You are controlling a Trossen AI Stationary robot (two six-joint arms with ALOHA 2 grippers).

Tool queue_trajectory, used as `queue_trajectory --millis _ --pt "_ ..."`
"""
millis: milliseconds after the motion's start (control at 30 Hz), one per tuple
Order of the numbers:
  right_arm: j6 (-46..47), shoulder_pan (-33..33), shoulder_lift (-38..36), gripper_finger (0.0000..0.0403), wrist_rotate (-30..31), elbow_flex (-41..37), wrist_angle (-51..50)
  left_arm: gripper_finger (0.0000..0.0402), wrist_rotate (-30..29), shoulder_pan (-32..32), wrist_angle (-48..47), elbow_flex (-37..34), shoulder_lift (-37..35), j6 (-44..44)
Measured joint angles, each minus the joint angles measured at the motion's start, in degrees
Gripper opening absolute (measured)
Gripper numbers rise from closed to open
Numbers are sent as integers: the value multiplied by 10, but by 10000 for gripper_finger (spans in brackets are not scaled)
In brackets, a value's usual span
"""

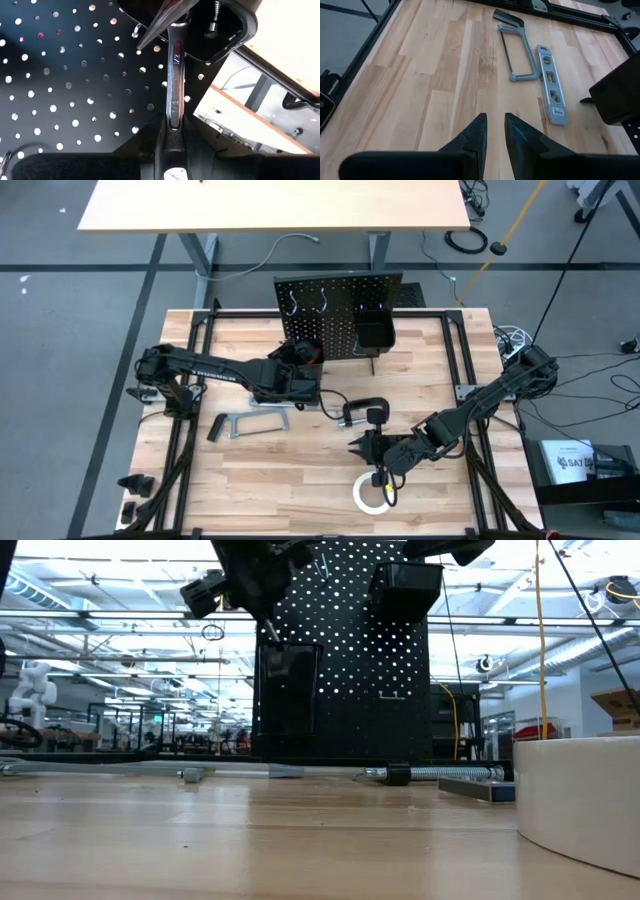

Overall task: Hang tools onto peg board
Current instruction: Put the wrench into the bottom black bin on the pegboard, then put the small spirit level into the top black bin on the pegboard

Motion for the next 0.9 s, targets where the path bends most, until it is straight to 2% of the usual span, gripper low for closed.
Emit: queue_trajectory --millis 200,533,767,900 --pt "0 0 0 59 0 0 0 89 -2 0 -2 0 0 2" --pt "1 0 0 59 0 0 0 196 -11 0 -2 0 0 -12" --pt "1 0 0 59 0 0 0 203 -82 0 14 0 -10 -68" --pt "1 0 0 59 0 0 -2 203 -87 0 13 0 -44 -139"
